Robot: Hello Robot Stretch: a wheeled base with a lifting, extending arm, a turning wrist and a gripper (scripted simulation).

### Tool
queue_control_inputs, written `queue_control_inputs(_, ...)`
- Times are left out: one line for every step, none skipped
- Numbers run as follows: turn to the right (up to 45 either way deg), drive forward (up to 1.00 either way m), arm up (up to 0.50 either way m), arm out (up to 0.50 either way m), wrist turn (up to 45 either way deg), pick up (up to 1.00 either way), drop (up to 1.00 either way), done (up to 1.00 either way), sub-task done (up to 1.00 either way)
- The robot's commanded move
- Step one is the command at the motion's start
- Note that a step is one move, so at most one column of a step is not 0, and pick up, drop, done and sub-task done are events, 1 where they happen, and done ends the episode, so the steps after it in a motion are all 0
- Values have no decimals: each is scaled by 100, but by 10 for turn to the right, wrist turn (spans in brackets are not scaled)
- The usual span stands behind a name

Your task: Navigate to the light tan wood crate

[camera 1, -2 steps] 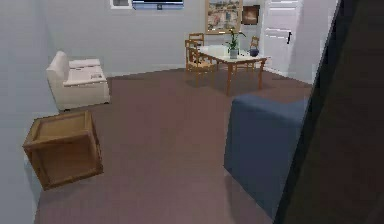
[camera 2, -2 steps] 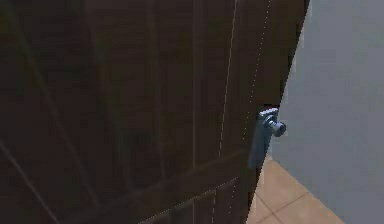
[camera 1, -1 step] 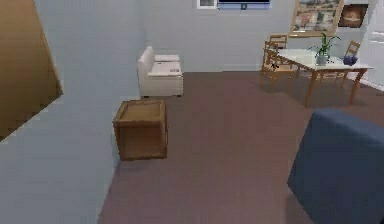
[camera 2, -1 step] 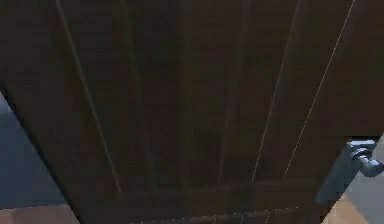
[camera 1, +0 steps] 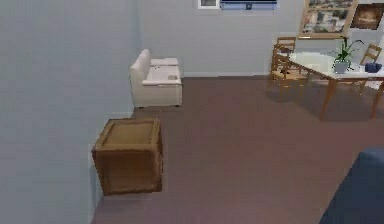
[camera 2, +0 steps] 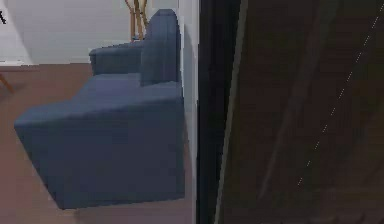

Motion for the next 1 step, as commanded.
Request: queue_control_inputs(-210,0,0,0,0,0,0,0,0)
